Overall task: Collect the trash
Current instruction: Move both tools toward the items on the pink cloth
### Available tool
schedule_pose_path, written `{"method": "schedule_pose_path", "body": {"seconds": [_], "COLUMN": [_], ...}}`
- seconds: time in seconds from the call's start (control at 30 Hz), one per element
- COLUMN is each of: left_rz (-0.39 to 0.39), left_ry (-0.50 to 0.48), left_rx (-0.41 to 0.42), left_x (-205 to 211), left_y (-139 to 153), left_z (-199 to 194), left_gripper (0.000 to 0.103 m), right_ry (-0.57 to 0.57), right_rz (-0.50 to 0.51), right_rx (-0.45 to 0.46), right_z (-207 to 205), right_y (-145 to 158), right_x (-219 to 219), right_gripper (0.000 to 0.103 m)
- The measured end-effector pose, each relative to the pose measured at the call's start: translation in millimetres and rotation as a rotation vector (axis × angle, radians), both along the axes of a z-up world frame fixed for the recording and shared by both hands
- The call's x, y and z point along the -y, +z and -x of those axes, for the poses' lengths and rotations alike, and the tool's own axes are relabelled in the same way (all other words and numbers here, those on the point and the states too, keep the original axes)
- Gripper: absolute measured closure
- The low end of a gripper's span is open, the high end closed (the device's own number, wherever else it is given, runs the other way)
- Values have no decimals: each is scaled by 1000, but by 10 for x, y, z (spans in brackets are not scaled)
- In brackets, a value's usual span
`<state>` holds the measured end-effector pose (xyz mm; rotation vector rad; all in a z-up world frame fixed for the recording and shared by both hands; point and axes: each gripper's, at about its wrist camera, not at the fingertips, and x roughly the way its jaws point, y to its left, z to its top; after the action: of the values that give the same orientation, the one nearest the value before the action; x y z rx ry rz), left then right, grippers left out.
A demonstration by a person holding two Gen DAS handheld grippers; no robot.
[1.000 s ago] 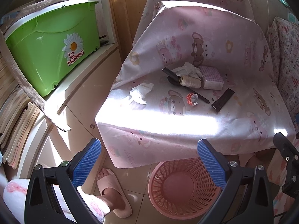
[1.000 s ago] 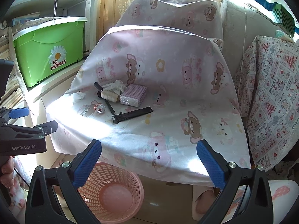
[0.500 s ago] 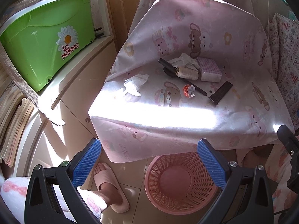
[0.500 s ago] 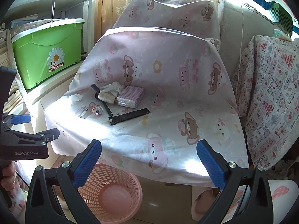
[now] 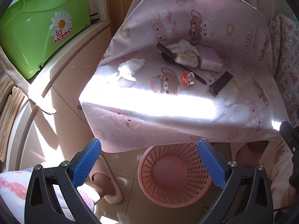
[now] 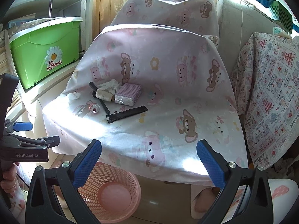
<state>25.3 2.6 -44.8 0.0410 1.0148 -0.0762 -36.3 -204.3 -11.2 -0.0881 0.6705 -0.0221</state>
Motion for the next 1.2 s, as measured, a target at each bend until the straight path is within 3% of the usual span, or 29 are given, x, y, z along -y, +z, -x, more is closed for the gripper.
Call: {"method": "schedule_pose_path", "body": {"seconds": [0.27, 0.43, 0.6, 0.77, 0.97, 1.03, 1.13, 1.2], "left_rz": [-35, 12, -31, 61, 52, 44, 6, -3], "left_ry": [-4, -2, -6, 5, 84, 109, 38, 26], "left_rx": [28, 45, 98, 176, 246, 235, 161, 159], "left_x": [49, 16, 57, 5, -82, -122, -107, -106], "left_y": [31, 83, 136, 230, 320, 319, 313, 424], "left_z": [32, 45, 65, 86, 117, 90, -54, -165], "left_gripper": [3, 1, 1, 1, 1, 1, 1, 1], "right_ry": [-4, -2, -6, -2, 0, 4, 24, 37], "right_rz": [13, 13, 22, 7, 2, -4, -28, -31], "right_rx": [4, 3, 12, 10, 22, 21, 26, 51], "right_z": [-3, 1, 2, 6, 28, 26, -11, -79], "right_y": [-8, -6, -1, 14, 41, 55, 142, 265], "right_x": [-7, -5, -5, 13, 24, 38, 76, 114], "right_gripper": [1, 1, 1, 1, 1, 1, 1, 1]}}
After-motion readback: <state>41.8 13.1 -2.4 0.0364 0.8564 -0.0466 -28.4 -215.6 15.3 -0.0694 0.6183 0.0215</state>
